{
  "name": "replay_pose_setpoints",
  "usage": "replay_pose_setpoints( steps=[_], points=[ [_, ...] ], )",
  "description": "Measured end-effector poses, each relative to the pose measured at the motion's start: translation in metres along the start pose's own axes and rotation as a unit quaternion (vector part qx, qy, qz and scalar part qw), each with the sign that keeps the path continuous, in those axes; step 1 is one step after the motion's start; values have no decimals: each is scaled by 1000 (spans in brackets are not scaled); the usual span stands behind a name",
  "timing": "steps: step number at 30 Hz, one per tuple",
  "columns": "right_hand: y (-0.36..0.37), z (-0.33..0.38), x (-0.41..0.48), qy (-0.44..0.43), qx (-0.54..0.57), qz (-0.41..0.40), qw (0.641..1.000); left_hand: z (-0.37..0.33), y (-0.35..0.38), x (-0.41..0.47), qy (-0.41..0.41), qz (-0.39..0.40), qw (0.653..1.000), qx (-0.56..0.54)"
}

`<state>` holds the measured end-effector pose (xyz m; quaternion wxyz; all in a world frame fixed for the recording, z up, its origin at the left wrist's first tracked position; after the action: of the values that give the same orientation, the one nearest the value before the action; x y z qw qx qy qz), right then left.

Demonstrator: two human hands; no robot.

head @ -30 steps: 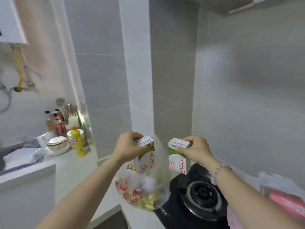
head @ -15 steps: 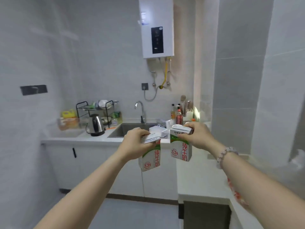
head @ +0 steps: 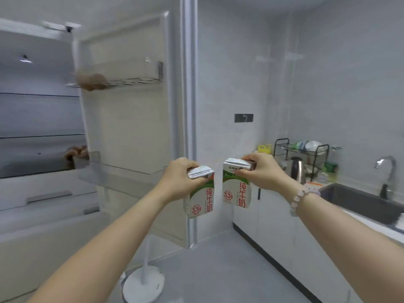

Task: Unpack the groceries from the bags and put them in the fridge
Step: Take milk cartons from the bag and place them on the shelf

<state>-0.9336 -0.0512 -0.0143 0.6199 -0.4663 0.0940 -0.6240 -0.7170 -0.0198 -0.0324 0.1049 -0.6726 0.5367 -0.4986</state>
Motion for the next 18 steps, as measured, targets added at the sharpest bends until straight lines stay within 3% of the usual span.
replay_pose_setpoints(
  steps=[11,18],
  points=[
    [93,132,46,-202,119,128,964,70,-141,-79,-186,-125,958,177],
    [150,176,49,-262,170,184,932,78,-183,-130,-296,-185,912,217]
  ],
)
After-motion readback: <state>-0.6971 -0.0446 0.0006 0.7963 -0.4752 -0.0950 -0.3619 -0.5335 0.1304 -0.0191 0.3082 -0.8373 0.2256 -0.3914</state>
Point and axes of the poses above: each hand's wrist, its own x-axis towards the middle knuckle, its own y-axis out of the palm, z = x × y, the point moved 1 cm from there along x, towards the middle knuckle, and after that the axes turned 1 degree about -z, right-handed, at the moved point
